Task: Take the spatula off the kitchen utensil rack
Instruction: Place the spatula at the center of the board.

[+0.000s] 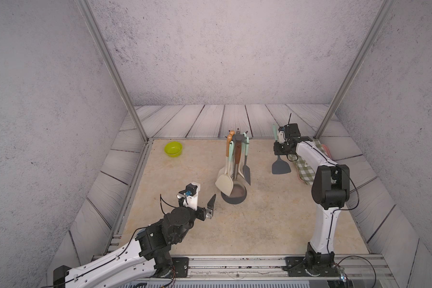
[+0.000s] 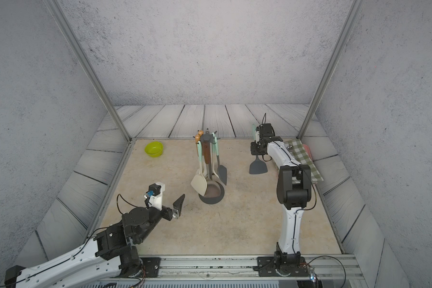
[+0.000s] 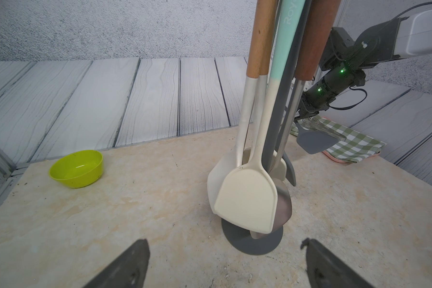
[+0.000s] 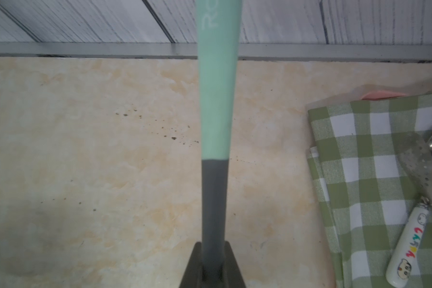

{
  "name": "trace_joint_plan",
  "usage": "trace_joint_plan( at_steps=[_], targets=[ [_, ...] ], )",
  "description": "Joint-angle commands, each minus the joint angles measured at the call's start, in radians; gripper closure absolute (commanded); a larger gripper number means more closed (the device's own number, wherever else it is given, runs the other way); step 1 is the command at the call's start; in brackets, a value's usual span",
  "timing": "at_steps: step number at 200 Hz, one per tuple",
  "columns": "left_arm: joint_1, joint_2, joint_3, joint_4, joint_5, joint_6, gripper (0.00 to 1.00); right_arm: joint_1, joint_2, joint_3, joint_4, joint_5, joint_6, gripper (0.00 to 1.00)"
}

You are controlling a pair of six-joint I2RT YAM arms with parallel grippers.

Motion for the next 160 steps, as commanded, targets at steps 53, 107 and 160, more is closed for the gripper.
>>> trace_joint_plan(
  at_steps=[53,107,160],
  targets=[
    [0.0,0.056,-0.009,0.045,-0.017,0.024,0.01,-0.036,0.232,0.197,-0.178,0.033,-0.067,1.0],
    [0.0,0.099,-0.001,0.058,-0.007,0.027,0.01,-0.042,0.299,0.243,-0.238,0.045,-0.095,0.96],
    [0.0,0.088,-0.005,0.058,0.001,0.029,0.01,-0.042,0.277,0.184,-0.225,0.066,-0.058,0.72]
  ],
)
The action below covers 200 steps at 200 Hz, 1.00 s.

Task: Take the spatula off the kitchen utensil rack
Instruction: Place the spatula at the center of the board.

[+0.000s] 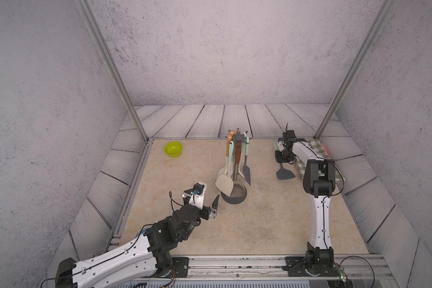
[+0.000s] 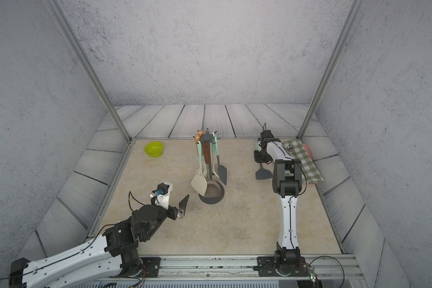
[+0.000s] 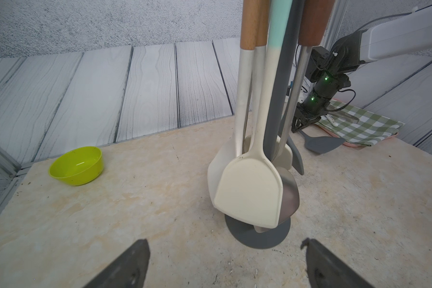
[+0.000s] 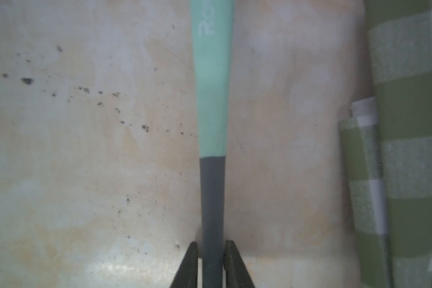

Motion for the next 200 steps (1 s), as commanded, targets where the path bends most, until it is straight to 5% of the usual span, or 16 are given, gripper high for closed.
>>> trace_joint_plan(
  at_steps=[1,94,178,200],
  targets=[
    [0.0,-0.013,-0.006,0.015,0.007,0.011,0.01,0.002,-0.008,-0.039,-0.034,0.025,0.02,0.72],
    [0.0,0.011,-0.006,0.03,0.013,0.019,0.01,0.005,-0.18,-0.132,-0.015,0.017,0.069,0.4],
    [0.0,0.015,-0.006,0.036,0.017,0.026,0.01,0.025,-0.629,-0.486,0.118,-0.028,0.172,0.21],
    [0.0,0.022,-0.003,0.036,0.018,0.026,0.01,0.037,-0.756,-0.589,0.15,-0.082,0.201,0.09]
  ],
)
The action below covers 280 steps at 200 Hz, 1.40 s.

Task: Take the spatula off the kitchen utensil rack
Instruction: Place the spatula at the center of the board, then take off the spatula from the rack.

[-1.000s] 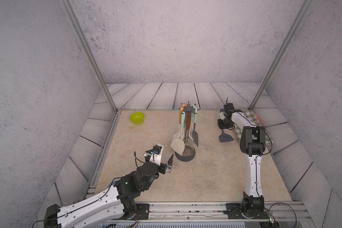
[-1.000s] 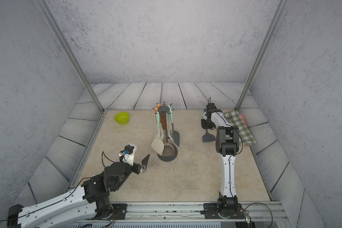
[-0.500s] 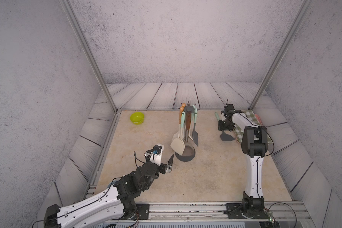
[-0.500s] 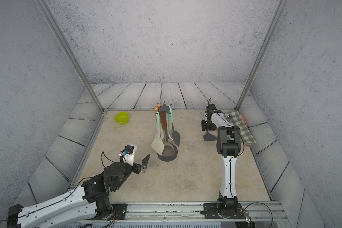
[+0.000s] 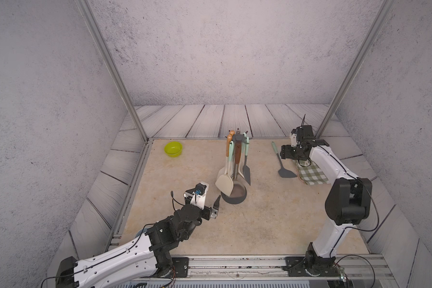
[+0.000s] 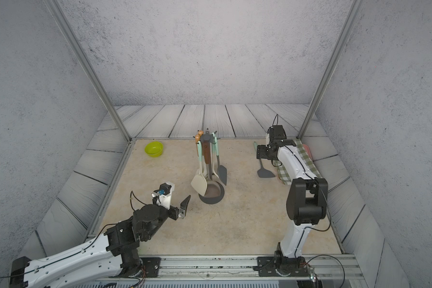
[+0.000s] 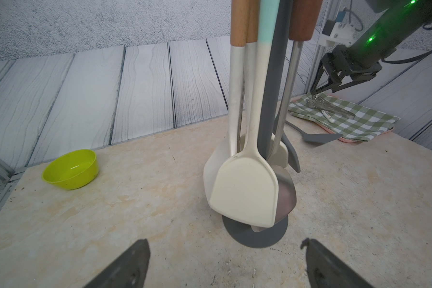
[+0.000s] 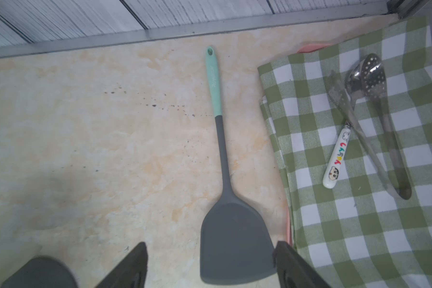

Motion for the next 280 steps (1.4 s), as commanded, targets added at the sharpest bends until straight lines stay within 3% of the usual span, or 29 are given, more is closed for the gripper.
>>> trace_joint_plan(
  at_steps=[1,33,116,185,280],
  targets=[
    [0.0,0.003,-0.003,0.019,-0.001,0.007,0.01,0.019,-0.116,-0.097,0.037,-0.066,0.056,0.09],
    [0.0,0.036,0.006,0.021,0.001,0.007,0.01,0.051,-0.312,-0.261,0.101,-0.147,0.109,0.0],
    [0.001,0.077,0.001,0.038,0.036,-0.004,0.01,0.227,-0.684,-0.629,0.29,-0.229,0.199,0.01],
    [-0.001,0.074,-0.006,0.04,0.052,-0.012,0.01,0.406,-0.686,-0.65,0.346,-0.226,0.167,0.01],
    [0.0,0.065,-0.001,0.021,0.024,-0.035,0.01,0.432,-0.68,-0.704,0.509,-0.196,0.152,0.01]
  ],
)
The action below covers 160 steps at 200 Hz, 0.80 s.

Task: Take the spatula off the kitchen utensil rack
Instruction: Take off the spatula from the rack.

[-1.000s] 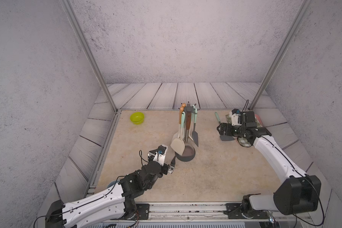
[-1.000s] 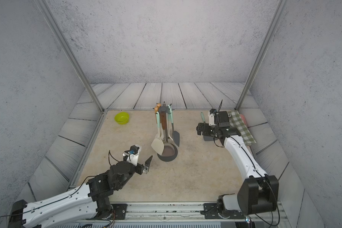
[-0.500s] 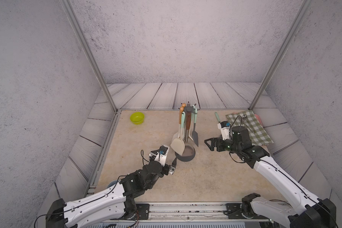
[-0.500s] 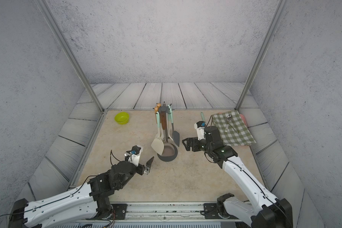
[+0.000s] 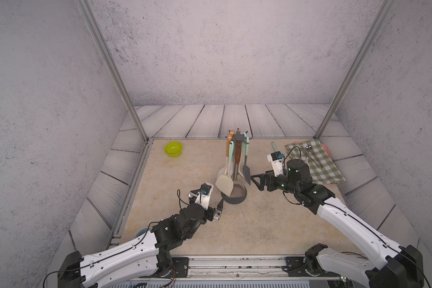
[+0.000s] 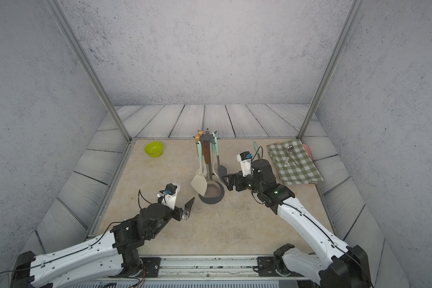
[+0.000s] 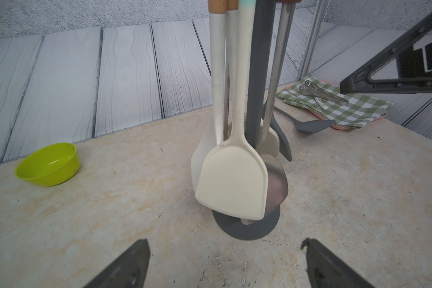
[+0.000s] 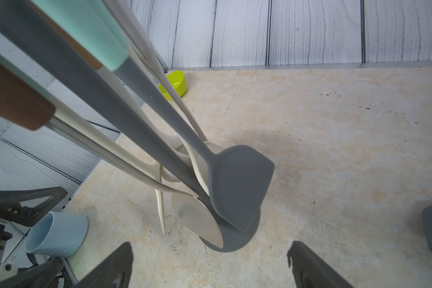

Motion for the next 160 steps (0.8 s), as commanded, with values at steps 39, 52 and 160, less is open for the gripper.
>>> trace_joint_plan(
  at_steps=[39,52,160],
  targets=[
    [0.002,-0.02,0.0,-0.001,0.002,-0.009,0.01,0.004,-0.049,-0.125,0.221,-0.017,-0.028,0.15],
    [0.001,-0.019,-0.006,0.008,0.004,-0.003,0.01,0.005,-0.038,-0.132,0.266,-0.043,-0.018,0.22],
    [0.108,0.155,0.236,0.055,0.139,-0.017,0.01,0.008,0.127,0.06,0.32,-0.066,-0.169,0.27]
  ],
)
